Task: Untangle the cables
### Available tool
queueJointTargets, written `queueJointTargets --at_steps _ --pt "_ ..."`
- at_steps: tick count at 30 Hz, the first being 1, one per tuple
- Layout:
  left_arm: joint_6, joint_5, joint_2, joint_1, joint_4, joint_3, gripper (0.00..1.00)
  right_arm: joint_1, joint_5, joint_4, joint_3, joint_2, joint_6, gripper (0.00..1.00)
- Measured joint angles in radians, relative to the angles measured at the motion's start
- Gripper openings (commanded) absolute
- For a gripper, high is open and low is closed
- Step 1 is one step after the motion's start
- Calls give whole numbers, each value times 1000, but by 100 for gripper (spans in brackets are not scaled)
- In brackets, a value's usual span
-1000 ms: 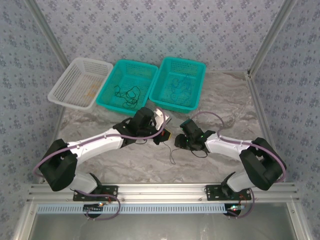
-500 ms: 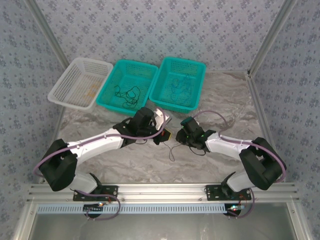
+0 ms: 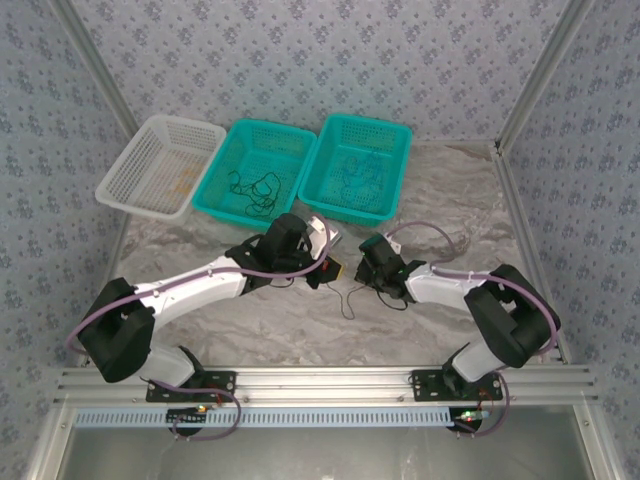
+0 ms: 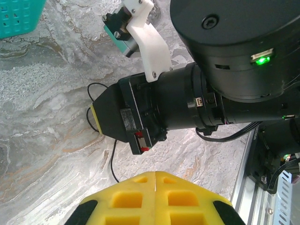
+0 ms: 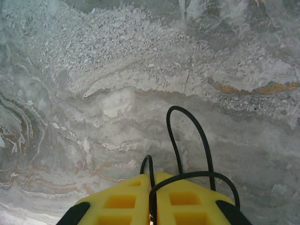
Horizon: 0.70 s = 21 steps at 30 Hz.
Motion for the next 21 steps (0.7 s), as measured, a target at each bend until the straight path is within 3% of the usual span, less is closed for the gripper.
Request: queueJointTargets --at_steps 7,11,15,21 --pt "-26 -6 -19 54 24 -46 0 7 55 -4 6 -67 -12 7" --pt "-34 -124 -101 134 -39 -73 0 -31 50 -10 6 -172 -62 10" --pt "-61 -295 -284 265 -105 -114 0 -132 42 -31 -4 -316 -109 15" --pt "-180 -447 -633 531 -140 -201 0 -346 76 -101 -90 -552 -82 18"
